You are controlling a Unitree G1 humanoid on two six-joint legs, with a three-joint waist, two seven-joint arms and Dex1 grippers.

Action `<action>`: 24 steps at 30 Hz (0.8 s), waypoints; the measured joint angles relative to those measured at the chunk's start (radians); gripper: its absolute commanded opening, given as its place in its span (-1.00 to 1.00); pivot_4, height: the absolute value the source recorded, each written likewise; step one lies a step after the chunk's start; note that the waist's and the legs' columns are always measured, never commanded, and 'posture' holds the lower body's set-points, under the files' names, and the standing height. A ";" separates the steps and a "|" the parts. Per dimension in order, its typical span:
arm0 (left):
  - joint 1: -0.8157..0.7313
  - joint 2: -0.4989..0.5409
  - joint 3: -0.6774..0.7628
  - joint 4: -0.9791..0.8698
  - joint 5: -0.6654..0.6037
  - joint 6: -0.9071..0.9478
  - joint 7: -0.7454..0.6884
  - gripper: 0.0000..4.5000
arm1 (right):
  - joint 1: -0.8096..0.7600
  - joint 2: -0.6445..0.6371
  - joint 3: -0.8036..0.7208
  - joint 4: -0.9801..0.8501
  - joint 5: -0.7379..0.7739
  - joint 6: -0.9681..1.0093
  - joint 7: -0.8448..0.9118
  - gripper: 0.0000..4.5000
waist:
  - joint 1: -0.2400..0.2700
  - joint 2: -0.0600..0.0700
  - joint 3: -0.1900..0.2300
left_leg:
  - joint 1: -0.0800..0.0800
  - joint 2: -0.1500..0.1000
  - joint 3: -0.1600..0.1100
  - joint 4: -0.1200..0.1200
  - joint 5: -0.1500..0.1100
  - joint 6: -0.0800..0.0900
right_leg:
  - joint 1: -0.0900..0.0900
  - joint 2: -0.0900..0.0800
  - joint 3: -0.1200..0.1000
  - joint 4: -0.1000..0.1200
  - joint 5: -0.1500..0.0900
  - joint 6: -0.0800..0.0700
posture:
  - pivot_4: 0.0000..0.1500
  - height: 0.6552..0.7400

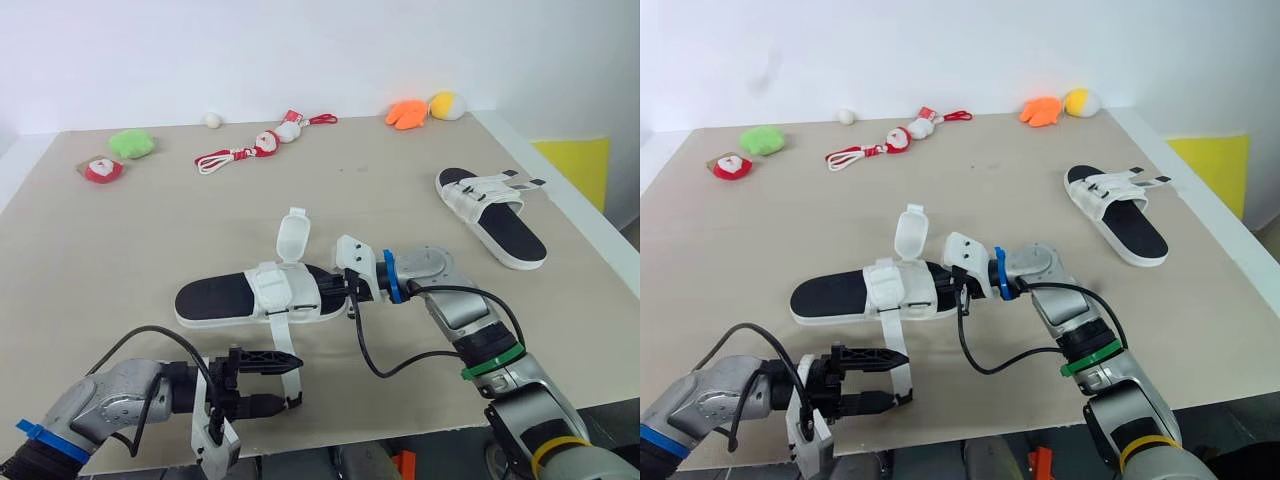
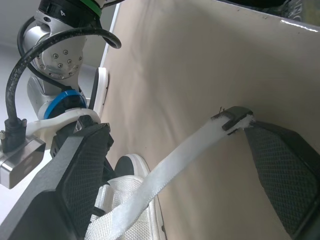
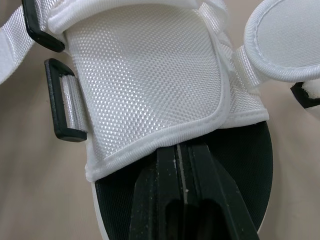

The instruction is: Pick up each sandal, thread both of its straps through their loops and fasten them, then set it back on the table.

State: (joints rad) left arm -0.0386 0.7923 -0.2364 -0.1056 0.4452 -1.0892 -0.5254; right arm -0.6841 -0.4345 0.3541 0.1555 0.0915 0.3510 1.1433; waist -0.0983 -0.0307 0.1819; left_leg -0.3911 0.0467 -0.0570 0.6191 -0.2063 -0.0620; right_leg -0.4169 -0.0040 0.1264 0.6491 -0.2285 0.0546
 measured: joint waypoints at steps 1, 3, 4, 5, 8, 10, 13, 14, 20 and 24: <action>-0.004 -0.001 0.000 0.000 0.011 -0.005 0.007 0.97 | 0.000 0.000 0.000 -0.002 0.000 0.000 -0.001 -1.00 | 0.000 0.000 0.000 | 0.000 0.000 0.000 0.000 0.000 0.000 | 0.000 0.000 0.000 0.000 0.000 0.000 | 1.00 1.00; -0.007 -0.001 -0.002 0.000 0.020 -0.006 0.015 0.97 | 0.001 0.000 0.000 -0.004 0.000 0.001 -0.005 -1.00 | 0.000 0.000 0.000 | 0.000 0.000 0.000 0.000 0.000 0.000 | 0.000 0.000 0.000 0.000 0.000 0.000 | 1.00 1.00; -0.008 -0.001 -0.002 0.000 0.022 -0.006 0.016 0.97 | 0.002 0.000 0.000 -0.004 0.000 0.001 -0.006 -1.00 | 0.000 0.000 0.000 | 0.000 0.000 0.000 0.000 0.000 0.000 | 0.000 0.000 0.000 0.000 0.000 0.000 | 1.00 1.00; -0.013 0.000 -0.004 0.000 0.027 -0.006 0.017 0.97 | 0.002 0.000 0.000 -0.005 0.000 0.001 -0.008 -1.00 | 0.000 0.000 0.000 | 0.000 0.000 0.000 0.000 0.000 0.000 | 0.000 0.000 0.000 0.000 0.000 0.000 | 1.00 1.00; -0.016 0.000 -0.007 0.000 0.029 -0.004 0.017 0.87 | 0.003 -0.001 0.000 -0.006 0.000 0.002 -0.010 -1.00 | 0.000 0.000 0.000 | 0.000 0.000 0.000 0.001 0.000 0.001 | 0.001 0.000 0.000 0.000 0.000 0.000 | 1.00 1.00; -0.017 0.001 -0.012 0.000 0.033 -0.001 0.016 0.69 | 0.003 -0.001 0.000 -0.007 0.000 0.003 -0.010 -1.00 | 0.000 0.000 0.000 | 0.001 0.000 0.000 0.001 0.000 0.001 | 0.001 0.000 0.000 0.000 0.000 0.000 | 1.00 1.00; -0.017 0.002 -0.032 0.011 0.053 0.007 0.011 0.16 | 0.004 -0.002 0.000 -0.010 0.000 0.008 -0.011 -1.00 | 0.000 0.000 0.000 | 0.001 0.000 0.000 0.001 0.000 0.001 | 0.001 0.000 0.001 0.000 0.000 0.000 | 1.00 1.00; -0.017 0.002 -0.038 0.016 0.058 0.008 0.009 -0.05 | 0.004 -0.002 0.000 -0.011 0.000 0.009 -0.011 -1.00 | 0.000 0.000 0.000 | 0.001 0.000 0.000 0.001 0.000 0.001 | 0.001 0.000 0.001 0.000 0.000 0.000 | 1.00 1.00; -0.040 0.012 -0.055 0.018 0.009 0.019 0.008 -0.99 | 0.007 -0.004 0.000 -0.011 -0.007 0.012 -0.013 -1.00 | 0.000 0.007 -0.004 | 0.006 -0.001 0.000 0.000 0.000 0.001 | 0.006 0.000 0.002 0.000 -0.001 0.000 | 1.00 1.00; -0.018 0.047 -0.101 0.037 -0.172 0.094 -0.042 -0.99 | 0.008 -0.003 0.001 -0.011 -0.007 0.010 -0.010 -1.00 | -0.001 0.007 -0.004 | 0.007 -0.001 0.000 0.000 0.000 0.002 | 0.006 0.000 0.002 0.000 -0.002 0.000 | 1.00 1.00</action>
State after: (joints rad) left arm -0.0562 0.8395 -0.3374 -0.0688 0.2736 -0.9957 -0.5670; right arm -0.6760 -0.4379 0.3554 0.1440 0.0843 0.3614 1.1333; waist -0.0989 -0.0236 0.1778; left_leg -0.3845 0.0461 -0.0568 0.6194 -0.2067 -0.0601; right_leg -0.4110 -0.0037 0.1279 0.6490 -0.2304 0.0547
